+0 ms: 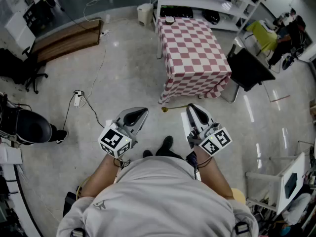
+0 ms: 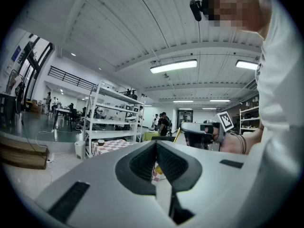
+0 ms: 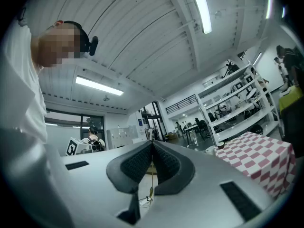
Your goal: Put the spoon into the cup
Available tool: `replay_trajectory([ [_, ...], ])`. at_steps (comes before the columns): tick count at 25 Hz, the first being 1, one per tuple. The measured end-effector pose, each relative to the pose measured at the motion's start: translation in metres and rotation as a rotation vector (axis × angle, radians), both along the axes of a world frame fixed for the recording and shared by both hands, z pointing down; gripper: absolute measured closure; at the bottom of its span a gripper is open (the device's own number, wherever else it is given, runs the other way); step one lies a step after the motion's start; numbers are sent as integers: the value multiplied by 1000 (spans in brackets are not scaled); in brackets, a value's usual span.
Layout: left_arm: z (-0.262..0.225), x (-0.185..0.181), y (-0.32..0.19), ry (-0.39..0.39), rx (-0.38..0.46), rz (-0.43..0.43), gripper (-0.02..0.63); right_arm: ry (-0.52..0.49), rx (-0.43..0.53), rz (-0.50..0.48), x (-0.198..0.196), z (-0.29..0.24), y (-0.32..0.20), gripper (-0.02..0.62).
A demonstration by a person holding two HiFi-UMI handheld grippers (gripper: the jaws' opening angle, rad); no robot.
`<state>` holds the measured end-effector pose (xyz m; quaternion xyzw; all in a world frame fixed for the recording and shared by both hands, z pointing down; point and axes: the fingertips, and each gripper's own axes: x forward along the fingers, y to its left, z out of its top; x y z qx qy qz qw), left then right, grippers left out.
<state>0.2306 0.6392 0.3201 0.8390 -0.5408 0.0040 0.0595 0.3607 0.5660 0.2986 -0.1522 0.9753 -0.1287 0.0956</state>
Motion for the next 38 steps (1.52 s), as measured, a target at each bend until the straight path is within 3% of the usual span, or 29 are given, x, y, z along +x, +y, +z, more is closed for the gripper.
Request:
replay_trajectory([
  [11,10,2,-46,-1,-23,-6,592,-6,-29,-1,6,16,-43,561],
  [25,15,32,-171,-30,-39,14,592,-39,-16,-17,32,12,-159,561],
  [30,16,22,-199,-25,-35,-33,592,-28,-34,-20,31,19,-195,561],
  [38,14,-16,-236,-16,-18,-64,592,-28,-31,-26,-2,17,-240,561],
])
